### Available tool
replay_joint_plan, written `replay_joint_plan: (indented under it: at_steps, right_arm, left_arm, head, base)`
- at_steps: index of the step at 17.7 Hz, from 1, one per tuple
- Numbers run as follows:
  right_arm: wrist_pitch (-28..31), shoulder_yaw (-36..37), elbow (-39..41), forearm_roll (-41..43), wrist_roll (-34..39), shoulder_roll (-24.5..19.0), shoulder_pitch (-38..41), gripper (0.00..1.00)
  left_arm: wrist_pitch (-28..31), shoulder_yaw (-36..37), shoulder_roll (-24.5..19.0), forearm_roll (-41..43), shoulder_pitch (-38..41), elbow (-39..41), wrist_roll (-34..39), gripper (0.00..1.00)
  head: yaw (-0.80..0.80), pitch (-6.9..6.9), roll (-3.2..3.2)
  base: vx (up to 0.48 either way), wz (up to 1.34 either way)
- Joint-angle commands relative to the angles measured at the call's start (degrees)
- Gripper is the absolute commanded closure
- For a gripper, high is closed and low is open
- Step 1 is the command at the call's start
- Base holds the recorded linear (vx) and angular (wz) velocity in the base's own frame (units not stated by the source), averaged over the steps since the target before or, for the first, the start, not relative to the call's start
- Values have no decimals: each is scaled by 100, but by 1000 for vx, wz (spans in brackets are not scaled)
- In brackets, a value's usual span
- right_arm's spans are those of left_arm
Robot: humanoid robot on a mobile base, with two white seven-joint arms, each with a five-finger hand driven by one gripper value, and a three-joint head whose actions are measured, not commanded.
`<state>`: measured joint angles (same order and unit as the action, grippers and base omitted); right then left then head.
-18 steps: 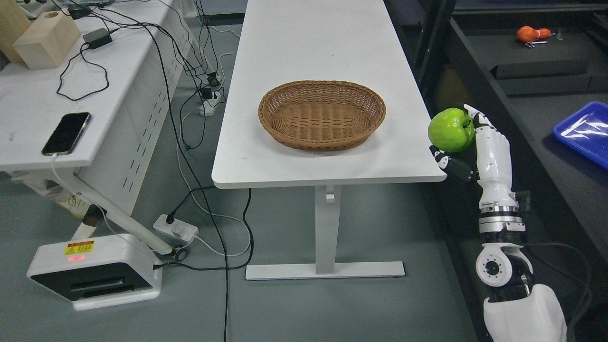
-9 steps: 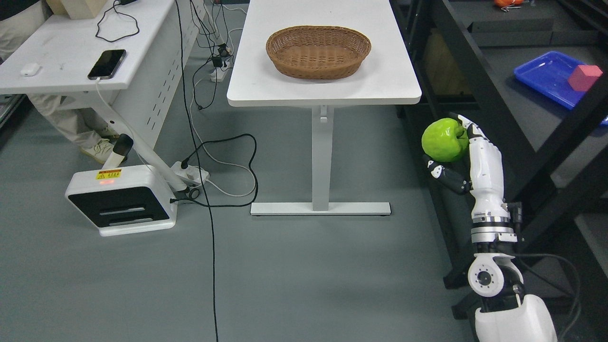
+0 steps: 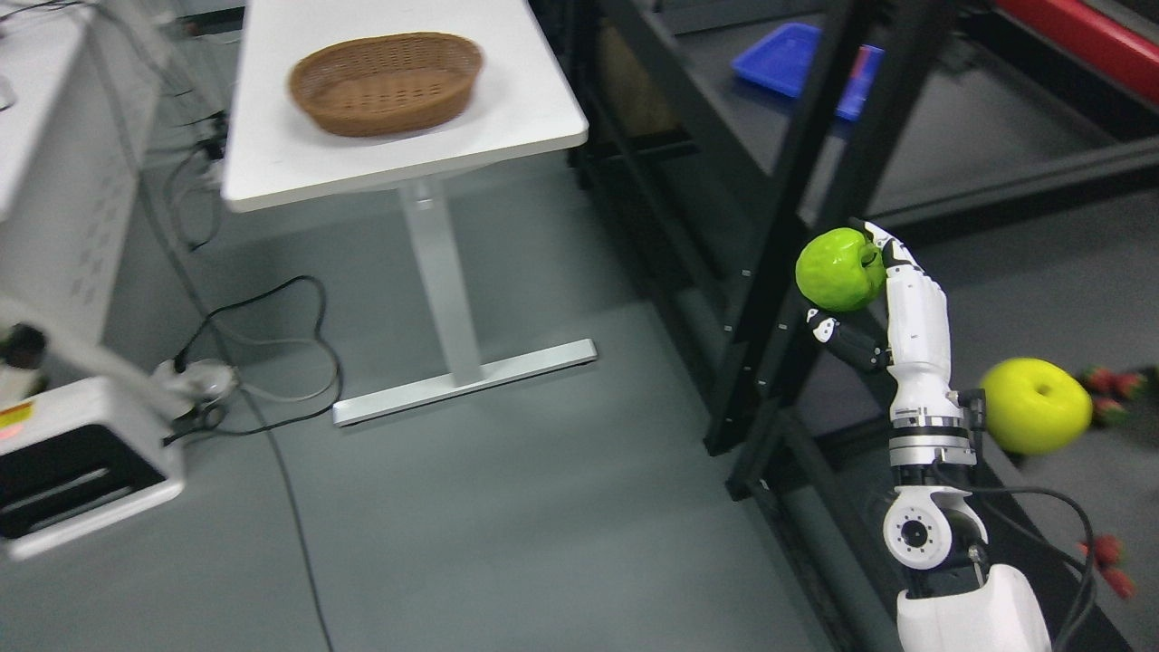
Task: Place green apple on left shelf middle layer
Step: 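Carry the green apple in the right hand while turning toward the shelf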
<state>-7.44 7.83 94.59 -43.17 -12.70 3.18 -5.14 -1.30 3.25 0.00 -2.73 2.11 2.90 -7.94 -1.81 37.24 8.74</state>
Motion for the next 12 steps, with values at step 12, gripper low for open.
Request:
replay_joint_plan:
  at_steps: [12]
  right_arm:
    - [234, -45, 121, -7, 4, -45, -31, 100]
  left_arm:
    - [-19, 0, -100, 0, -1, 0, -6, 0]
  head:
    - [0, 0, 0]
  base:
    - [125, -1370]
